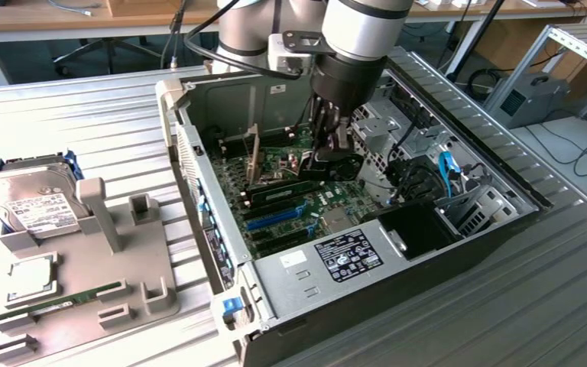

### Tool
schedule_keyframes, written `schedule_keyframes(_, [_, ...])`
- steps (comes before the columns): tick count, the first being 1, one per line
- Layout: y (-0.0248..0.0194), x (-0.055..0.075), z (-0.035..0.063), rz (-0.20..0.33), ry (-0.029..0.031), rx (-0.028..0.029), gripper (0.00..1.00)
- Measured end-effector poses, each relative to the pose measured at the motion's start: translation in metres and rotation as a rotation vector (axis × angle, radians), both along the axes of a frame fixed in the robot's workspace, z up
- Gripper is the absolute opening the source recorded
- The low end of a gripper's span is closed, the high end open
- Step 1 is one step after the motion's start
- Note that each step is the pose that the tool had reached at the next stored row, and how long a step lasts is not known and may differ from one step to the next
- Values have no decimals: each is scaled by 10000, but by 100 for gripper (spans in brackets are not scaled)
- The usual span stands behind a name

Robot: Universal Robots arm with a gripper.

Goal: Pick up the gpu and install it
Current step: 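Insert the gpu into the slot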

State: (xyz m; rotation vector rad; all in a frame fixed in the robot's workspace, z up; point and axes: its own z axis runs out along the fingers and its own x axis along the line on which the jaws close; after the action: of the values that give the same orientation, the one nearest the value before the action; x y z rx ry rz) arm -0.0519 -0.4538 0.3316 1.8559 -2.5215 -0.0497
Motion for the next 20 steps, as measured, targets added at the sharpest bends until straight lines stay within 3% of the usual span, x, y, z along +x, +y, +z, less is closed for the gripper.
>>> schedule_keyframes(20, [0,0,0,844,1,0,26])
